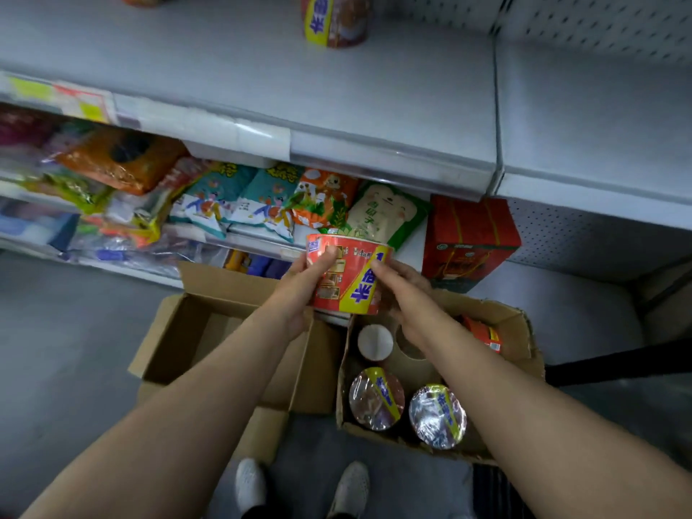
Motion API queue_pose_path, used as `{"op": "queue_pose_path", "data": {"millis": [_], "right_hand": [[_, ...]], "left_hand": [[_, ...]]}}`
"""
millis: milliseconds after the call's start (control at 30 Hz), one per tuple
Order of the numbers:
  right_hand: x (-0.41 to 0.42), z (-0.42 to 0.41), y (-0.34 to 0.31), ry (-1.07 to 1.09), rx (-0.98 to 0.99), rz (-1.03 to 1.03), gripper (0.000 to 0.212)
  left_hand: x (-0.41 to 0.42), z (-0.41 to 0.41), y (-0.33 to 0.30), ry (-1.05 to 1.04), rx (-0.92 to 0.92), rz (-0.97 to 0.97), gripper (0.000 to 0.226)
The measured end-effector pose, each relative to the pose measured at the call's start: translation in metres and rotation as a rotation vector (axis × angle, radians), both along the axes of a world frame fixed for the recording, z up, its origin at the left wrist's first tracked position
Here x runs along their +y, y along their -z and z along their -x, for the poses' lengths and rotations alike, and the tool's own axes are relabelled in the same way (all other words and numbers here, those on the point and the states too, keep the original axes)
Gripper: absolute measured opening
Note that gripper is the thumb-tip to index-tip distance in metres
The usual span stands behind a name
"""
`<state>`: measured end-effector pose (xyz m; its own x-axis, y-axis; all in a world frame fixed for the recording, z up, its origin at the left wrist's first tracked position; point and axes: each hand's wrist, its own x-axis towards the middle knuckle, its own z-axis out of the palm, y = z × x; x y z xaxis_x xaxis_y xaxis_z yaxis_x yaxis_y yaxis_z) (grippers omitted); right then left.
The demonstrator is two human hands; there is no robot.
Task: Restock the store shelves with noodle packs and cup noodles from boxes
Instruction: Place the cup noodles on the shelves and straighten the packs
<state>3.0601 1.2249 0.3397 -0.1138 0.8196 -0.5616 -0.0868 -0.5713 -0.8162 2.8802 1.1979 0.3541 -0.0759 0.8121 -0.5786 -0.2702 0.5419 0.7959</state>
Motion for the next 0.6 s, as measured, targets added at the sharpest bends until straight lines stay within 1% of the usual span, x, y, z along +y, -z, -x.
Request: {"op": "queue_pose_path", "data": {"millis": [67,100,167,267,400,433,467,567,600], "right_hand": [[0.003,0.017,-0.024,0.005,0.009,-0.024,0.049],[0.005,0.023,-0.035,0.004,0.01,-0.044,0.042],[0.009,0.035,-0.053,-0.019,-0.013,-0.105,0.035],[0.012,0.056,-0.079,-0.066,-0.024,-0.181,0.036],[0.012,0.089,-0.113,-0.157,0.058,-0.231,0.042],[0.012,0.098,-0.12,-0.173,0.081,-0.239,0.043],[0.011,0.108,-0.127,-0.192,0.098,-0.25,0.044],[0.01,0.136,-0.146,-0.233,0.125,-0.288,0.044],[0.009,0.145,-0.152,-0.243,0.131,-0.303,0.044]], "left_hand": [[0.0,0.014,-0.02,-0.031,0.007,-0.039,0.083],[-0.001,0.021,-0.03,-0.048,0.014,-0.054,0.085],[-0.002,0.035,-0.047,-0.079,0.014,-0.072,0.079],[-0.01,0.055,-0.068,-0.137,-0.028,-0.085,0.069],[-0.023,0.083,-0.091,-0.239,-0.101,-0.088,0.077],[-0.026,0.091,-0.097,-0.264,-0.123,-0.1,0.076],[-0.029,0.099,-0.102,-0.291,-0.137,-0.116,0.07],[-0.036,0.122,-0.117,-0.355,-0.159,-0.158,0.043],[-0.039,0.129,-0.123,-0.375,-0.149,-0.175,0.039]]}}
